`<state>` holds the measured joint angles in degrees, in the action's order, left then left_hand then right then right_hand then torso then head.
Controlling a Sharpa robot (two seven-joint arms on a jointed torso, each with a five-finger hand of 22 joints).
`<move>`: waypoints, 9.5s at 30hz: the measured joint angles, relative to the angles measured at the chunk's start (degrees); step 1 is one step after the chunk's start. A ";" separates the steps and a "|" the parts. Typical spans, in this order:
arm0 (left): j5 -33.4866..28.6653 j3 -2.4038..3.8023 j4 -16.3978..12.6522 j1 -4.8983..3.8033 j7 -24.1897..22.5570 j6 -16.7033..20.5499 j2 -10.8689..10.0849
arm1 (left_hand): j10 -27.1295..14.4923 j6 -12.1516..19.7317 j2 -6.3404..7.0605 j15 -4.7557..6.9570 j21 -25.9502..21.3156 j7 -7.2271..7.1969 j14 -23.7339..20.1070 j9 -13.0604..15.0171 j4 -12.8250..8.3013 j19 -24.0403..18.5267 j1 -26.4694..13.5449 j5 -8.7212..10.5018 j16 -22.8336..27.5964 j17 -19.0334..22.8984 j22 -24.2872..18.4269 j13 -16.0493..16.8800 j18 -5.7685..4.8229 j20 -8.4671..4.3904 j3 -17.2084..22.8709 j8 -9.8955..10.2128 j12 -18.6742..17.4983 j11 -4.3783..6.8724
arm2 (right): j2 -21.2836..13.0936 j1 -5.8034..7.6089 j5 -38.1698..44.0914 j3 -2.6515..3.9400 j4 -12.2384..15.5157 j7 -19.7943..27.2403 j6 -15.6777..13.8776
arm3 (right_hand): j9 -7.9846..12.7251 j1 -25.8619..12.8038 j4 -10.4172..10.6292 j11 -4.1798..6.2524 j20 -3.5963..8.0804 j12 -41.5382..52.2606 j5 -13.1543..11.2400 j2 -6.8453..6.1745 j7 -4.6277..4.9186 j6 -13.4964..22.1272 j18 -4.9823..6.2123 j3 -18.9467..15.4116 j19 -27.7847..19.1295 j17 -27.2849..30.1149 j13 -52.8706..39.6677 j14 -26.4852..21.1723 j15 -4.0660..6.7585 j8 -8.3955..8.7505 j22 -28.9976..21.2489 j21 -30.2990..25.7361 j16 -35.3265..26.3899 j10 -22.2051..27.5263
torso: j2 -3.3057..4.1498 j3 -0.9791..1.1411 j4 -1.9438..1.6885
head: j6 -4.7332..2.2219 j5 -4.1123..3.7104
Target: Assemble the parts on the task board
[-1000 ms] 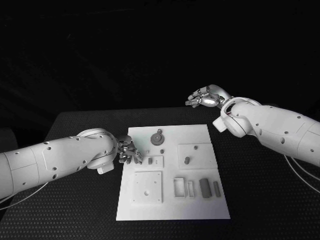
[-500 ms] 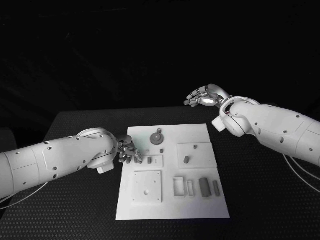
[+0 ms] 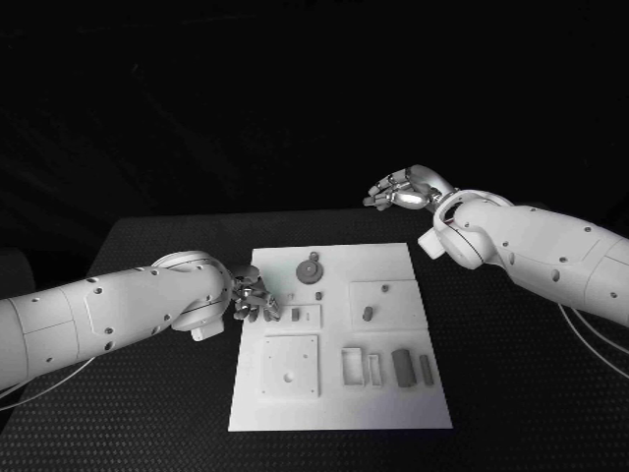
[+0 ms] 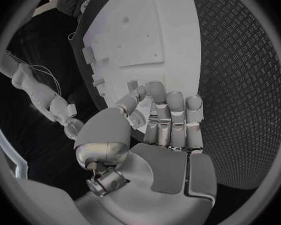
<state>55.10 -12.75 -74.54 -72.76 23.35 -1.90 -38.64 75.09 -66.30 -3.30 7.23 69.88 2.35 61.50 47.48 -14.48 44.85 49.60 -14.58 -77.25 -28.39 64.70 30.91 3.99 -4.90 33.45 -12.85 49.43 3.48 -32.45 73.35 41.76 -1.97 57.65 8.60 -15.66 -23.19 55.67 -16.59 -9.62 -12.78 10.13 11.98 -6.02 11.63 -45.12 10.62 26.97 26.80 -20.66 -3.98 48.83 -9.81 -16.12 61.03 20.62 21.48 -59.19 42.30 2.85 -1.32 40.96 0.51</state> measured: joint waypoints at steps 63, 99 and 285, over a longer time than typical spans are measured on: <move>2.03 0.27 1.32 0.01 1.76 -1.82 1.93 | 1.72 -1.78 -0.05 -0.12 0.00 -0.54 0.97 0.81 -0.13 0.82 -1.91 -1.79 -0.64 -0.07 0.37 0.31 0.00 -0.42 -0.12 -0.43 0.00 0.50 | 0.10 -0.06 -0.02 0.00 0.09 0.02 0.01 | 0.09 0.00 0.00 0.00 0.00 -0.22 0.00 0.00 0.00 0.00 0.00 0.00 0.00 0.03 0.00 0.00 0.00 0.00 0.21 -0.22 0.00 0.01 | 0.01 0.10 0.05 | 0.25 -0.19; 2.43 0.18 1.36 0.44 2.39 -2.45 0.82 | 0.86 -0.08 16.44 1.87 -1.14 -0.52 1.42 -1.59 14.30 0.81 -9.12 11.31 0.33 0.78 0.51 0.81 0.00 -0.41 1.59 2.05 -1.34 0.09 | -0.06 -0.20 -0.05 0.00 0.09 0.02 0.00 | 0.18 0.00 0.00 0.00 0.00 -0.22 0.00 0.00 0.00 0.00 -0.50 0.00 0.00 0.07 0.00 0.00 0.00 0.00 0.36 -0.45 0.00 0.01 | -0.02 0.02 0.01 | 0.16 -0.48; 29.90 1.69 13.37 6.76 -27.53 22.44 12.95 | -1.18 6.26 7.42 -4.05 -9.32 3.82 2.10 -13.24 -0.41 -0.40 17.57 8.01 7.10 0.24 0.53 -18.09 -0.44 0.00 3.25 -0.89 -41.67 -6.65 | 0.31 -0.47 -0.51 0.00 0.21 0.08 0.10 | 0.37 0.00 0.00 0.00 0.00 -0.88 0.00 0.00 -0.07 -0.08 -0.44 0.00 0.00 0.12 0.00 0.00 0.00 -0.29 1.04 -1.12 0.00 -0.41 | 0.00 0.10 -0.03 | -0.46 -2.63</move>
<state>85.00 -11.06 -61.16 -66.00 -4.18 20.54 -25.69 73.90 -60.04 4.13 3.17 60.55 6.17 63.60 34.23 -14.89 44.45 67.17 -6.57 -70.15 -28.15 65.23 12.82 3.55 -4.90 36.70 -13.74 7.76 -3.17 -32.14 72.88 41.25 -1.97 57.86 8.67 -15.56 -22.82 55.67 -16.60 -9.62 -12.78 9.25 11.98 -6.02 11.55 -45.19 10.18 26.97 26.80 -20.54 -3.98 48.83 -9.81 -16.41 62.07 19.50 21.48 -59.59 42.30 2.95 -1.36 40.50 -2.12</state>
